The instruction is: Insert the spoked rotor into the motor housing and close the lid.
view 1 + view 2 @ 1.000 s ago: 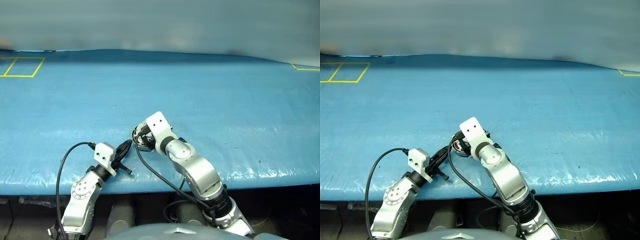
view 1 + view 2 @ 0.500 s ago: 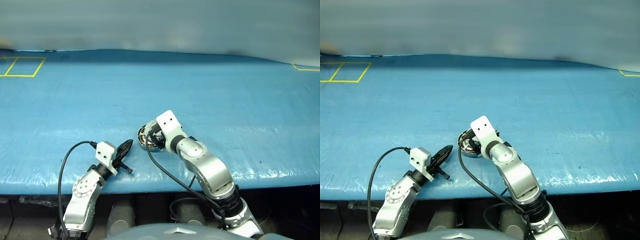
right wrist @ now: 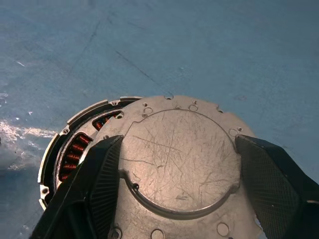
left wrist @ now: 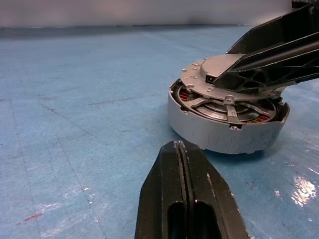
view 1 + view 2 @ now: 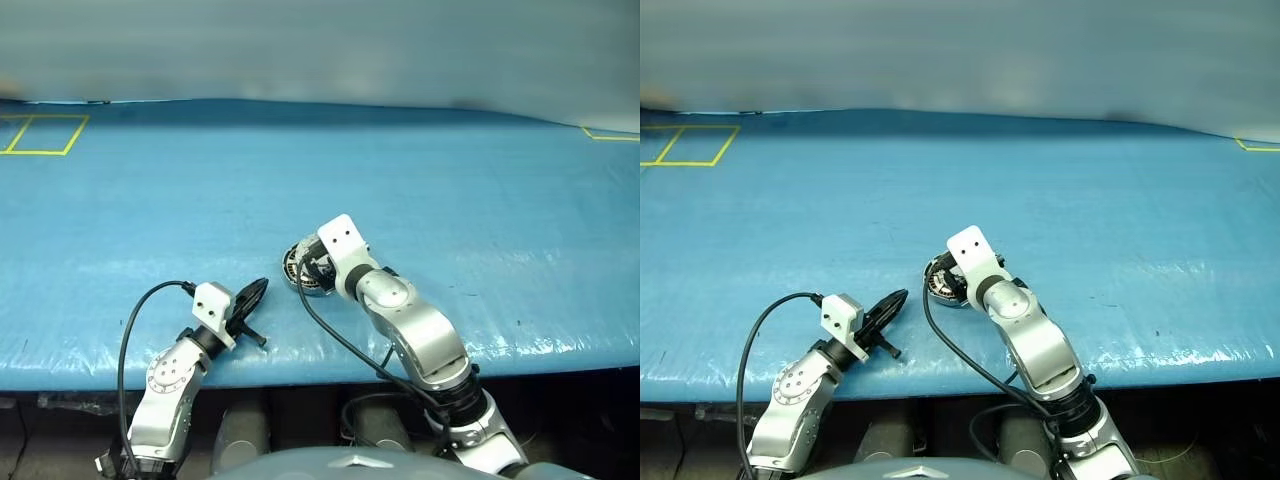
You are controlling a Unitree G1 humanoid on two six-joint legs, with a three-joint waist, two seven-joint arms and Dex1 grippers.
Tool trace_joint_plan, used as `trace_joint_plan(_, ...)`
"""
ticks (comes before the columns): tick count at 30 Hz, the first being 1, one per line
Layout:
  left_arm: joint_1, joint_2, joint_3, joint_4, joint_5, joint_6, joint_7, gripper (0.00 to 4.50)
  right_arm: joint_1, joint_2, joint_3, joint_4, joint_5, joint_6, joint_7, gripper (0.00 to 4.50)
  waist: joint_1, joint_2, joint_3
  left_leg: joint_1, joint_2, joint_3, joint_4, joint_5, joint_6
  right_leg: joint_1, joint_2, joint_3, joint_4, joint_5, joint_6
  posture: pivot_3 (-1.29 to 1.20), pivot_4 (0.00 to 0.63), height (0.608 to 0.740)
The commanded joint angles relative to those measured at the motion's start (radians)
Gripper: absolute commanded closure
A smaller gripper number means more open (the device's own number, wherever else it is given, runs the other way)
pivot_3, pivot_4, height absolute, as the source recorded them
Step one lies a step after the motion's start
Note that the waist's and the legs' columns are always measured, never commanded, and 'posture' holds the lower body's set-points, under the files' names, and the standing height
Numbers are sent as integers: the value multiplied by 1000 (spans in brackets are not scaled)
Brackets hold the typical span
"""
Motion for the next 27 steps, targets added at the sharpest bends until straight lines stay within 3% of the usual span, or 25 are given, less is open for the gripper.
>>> trace_joint_plan(1, 8, -2, -8, -22, -3, -14, 1, 4500, -27, 28, 21, -19, -23, -10, -29, 1262, 0, 0, 0, 0, 0, 0, 0, 0, 0, 0, 0, 0, 0, 0, 0, 0, 150, 740)
trace_joint_plan(27, 18, 2, -22, -25, -4, -7, 5, 4500, 24, 224, 65, 60, -74, -31, -222, 1262, -8, 0, 0, 0, 0, 0, -1, 0, 0, -2, 0, 0, 0, 0, 0, 0, 150, 740)
